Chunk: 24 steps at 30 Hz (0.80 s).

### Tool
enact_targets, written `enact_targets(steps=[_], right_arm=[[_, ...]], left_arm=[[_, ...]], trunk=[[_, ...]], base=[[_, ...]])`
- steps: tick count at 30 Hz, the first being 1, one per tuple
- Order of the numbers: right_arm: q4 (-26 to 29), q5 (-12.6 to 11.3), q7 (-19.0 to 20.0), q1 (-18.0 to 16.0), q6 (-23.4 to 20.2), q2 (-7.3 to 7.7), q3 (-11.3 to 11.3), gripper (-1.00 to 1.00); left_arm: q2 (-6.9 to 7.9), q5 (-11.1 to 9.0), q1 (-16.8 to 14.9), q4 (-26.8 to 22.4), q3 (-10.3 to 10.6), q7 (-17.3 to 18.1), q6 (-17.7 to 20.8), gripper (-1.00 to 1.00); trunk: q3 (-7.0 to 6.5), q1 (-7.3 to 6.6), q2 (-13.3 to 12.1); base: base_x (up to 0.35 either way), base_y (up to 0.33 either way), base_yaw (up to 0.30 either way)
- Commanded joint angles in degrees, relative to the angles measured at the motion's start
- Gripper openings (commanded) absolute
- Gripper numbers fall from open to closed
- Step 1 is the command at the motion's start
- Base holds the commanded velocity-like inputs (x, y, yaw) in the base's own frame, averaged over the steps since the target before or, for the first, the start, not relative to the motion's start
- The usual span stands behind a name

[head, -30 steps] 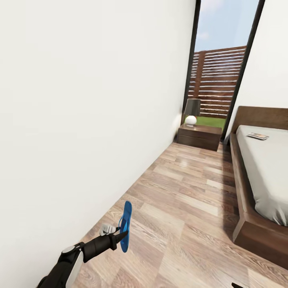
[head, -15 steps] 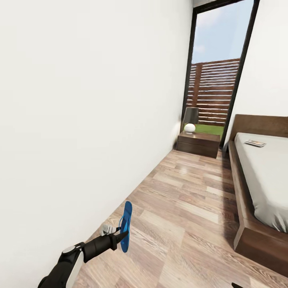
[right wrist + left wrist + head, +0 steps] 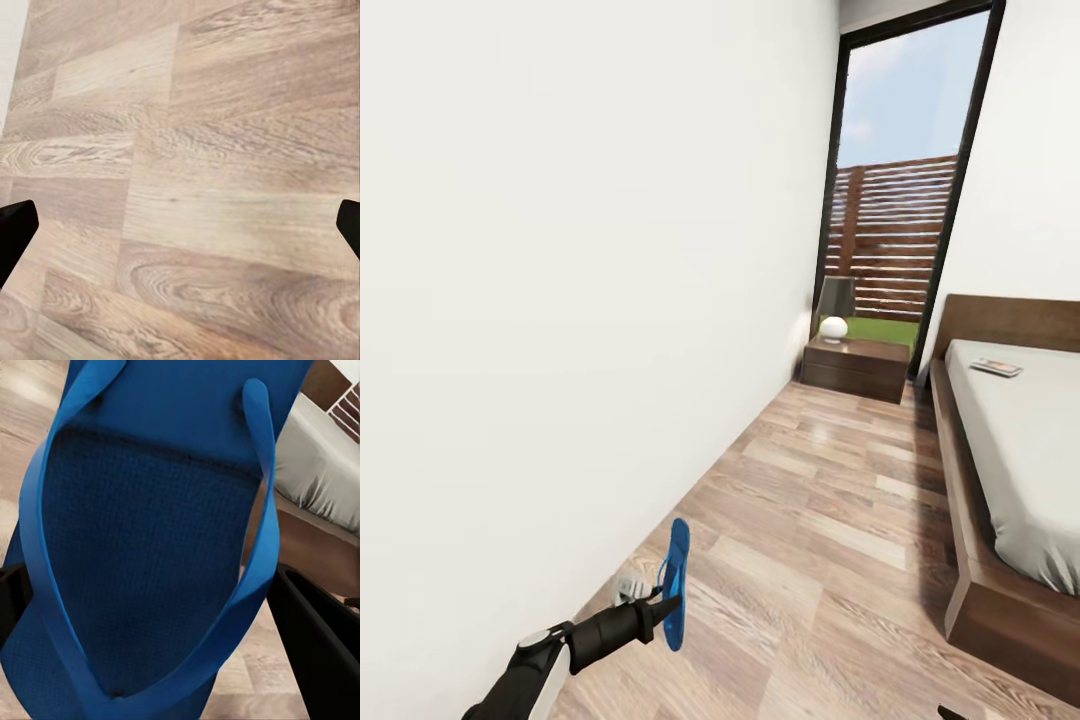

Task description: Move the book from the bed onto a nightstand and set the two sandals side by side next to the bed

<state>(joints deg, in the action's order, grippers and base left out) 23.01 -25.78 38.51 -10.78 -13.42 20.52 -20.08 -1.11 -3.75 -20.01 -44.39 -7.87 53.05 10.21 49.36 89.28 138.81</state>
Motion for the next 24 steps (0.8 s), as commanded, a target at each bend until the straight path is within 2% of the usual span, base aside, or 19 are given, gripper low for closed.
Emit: enact_targets(steps=[1,6,9,12,15,18,24], right_arm=[[-0.03,-0.43,0.21,-0.03,0.19,-0.05,-0.18,1.0],[-0.1,-0.21,0.24,-0.03,1.68,-0.25,-0.02,1.0],[-0.42,1.25,0.25,-0.03,1.87,-0.28,0.02,1.0],[-1.55,6.17,0.29,-0.03,2.01,-0.31,0.04,1.0],[-1.91,9.34,0.34,-0.03,2.12,-0.36,0.06,1.0],[-2.05,10.55,1.02,-0.03,2.17,-0.38,0.11,1.0],[-2.24,11.99,6.9,-0.03,2.96,-0.39,0.13,1.0]], left_arm=[[-0.05,-0.2,-0.03,1.11,-0.25,0.3,-0.52,-1.0],[0.02,-0.11,-0.03,5.85,-0.33,0.3,-4.76,-1.0],[0.07,-0.09,-0.03,7.1,-0.32,0.3,-6.6,-1.0],[0.19,-0.05,-0.03,9.8,-0.35,0.3,-8.6,-1.0],[0.22,0.03,-0.03,12.78,-0.44,0.3,-11.02,-1.0],[0.23,-0.01,-0.03,14.15,-0.47,0.3,-13.23,-1.0],[1.66,-0.17,-0.03,14.8,-0.34,0.3,-14.31,-1.0]], trunk=[[-0.12,-0.24,-0.39],[-1.02,-1.34,-2.39],[-1.56,-2.0,-3.6],[-2.1,-2.65,-4.8],[-2.64,-3.31,-6.0],[-3.18,-3.97,-7.21],[-4.25,-5.29,-9.61]], base=[[0.0,0.0,0.0],[0.0,0.0,0.0],[0.0,0.0,0.0],[0.0,0.0,0.0],[0.0,0.0,0.0],[0.0,0.0,0.0],[0.0,0.0,0.0]])
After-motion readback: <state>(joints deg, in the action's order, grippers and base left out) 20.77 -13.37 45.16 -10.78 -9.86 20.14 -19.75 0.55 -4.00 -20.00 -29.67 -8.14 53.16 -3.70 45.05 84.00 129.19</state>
